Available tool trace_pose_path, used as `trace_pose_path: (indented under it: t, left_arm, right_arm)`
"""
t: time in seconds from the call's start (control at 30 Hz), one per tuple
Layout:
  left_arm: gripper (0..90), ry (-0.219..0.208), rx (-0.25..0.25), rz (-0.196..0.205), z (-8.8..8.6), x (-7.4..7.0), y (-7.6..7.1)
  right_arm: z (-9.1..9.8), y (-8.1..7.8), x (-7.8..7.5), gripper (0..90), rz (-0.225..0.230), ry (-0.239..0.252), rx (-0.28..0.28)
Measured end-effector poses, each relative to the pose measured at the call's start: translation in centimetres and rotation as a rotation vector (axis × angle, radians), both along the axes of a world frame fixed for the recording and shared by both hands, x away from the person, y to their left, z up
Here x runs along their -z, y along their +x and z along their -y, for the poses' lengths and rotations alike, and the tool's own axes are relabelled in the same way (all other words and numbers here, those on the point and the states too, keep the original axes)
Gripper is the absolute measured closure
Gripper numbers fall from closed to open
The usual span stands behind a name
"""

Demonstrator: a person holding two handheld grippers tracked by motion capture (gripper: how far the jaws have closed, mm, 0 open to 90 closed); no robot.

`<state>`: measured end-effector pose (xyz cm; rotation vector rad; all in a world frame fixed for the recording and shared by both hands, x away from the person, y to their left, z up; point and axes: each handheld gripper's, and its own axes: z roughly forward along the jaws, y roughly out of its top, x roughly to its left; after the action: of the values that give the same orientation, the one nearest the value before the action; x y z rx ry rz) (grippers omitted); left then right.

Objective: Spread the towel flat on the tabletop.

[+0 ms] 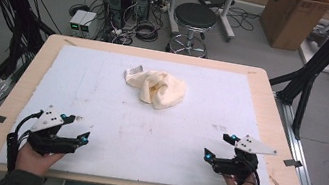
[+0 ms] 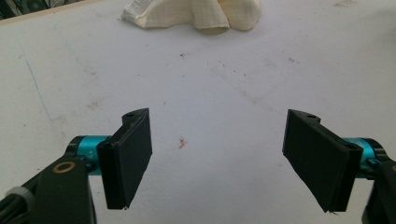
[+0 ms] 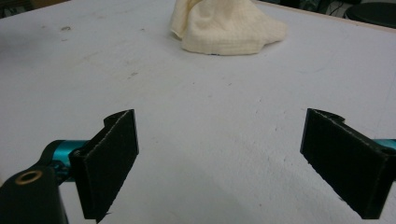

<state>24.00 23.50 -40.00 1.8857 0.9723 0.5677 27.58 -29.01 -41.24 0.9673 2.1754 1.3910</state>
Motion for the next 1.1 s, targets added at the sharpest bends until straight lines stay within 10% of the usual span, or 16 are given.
trace_pose_path:
  t: [1.1]
  left_arm:
    - [24.2,-0.006,0.002,0.003,-0.07,0.19,0.14]
  right_arm:
    - [0.07,0.18,0.11,10.6,0.021,-0.023,0.003]
